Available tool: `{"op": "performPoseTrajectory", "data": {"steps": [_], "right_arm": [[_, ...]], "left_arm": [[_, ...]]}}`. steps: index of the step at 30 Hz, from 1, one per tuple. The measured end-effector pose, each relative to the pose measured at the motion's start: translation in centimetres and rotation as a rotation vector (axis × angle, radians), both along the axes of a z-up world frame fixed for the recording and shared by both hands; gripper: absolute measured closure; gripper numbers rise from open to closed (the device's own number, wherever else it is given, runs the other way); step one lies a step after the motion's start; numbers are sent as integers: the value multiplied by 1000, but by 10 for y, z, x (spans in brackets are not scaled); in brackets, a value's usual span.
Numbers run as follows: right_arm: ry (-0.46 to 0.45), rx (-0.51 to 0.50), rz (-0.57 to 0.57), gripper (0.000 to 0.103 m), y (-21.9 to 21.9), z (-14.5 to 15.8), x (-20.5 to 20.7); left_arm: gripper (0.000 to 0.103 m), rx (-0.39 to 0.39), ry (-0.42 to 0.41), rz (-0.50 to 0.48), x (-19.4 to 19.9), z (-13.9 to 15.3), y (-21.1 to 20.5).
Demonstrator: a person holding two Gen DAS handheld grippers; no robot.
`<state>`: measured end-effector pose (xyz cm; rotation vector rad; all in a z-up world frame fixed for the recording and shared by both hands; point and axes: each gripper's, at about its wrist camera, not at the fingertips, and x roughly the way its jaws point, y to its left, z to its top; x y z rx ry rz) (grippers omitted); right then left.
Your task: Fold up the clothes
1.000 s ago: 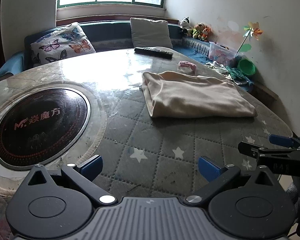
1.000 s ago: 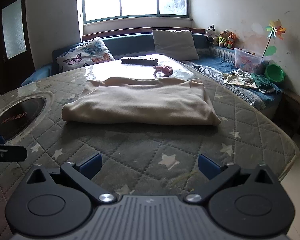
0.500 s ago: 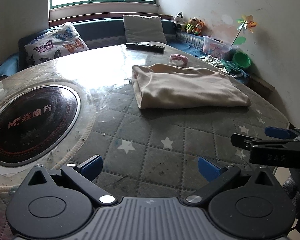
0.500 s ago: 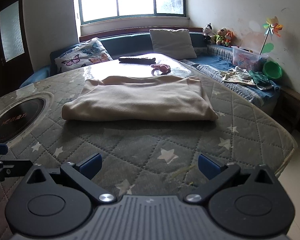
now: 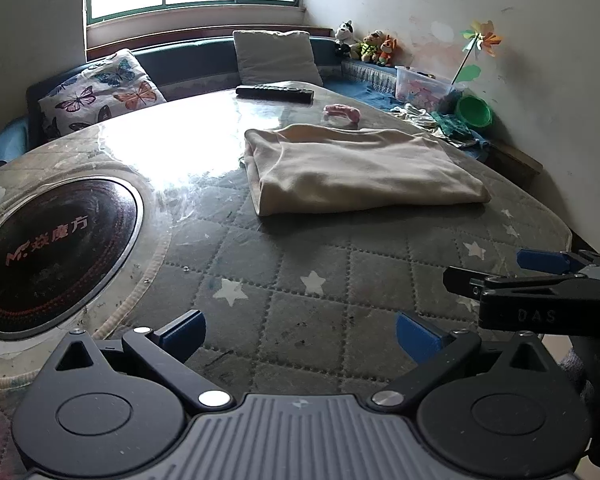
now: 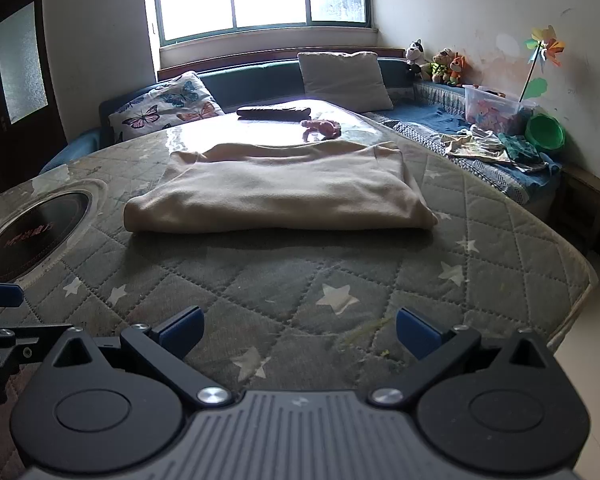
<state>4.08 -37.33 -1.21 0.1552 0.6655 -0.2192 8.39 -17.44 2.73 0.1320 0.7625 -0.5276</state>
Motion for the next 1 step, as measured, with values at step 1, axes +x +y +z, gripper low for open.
{"op": "performPoseTrajectory", "data": {"steps": [1], "right_arm": [[0,0,1,0,0,0,0]], "left_arm": [[0,0,3,-4,0,0,-1]]}}
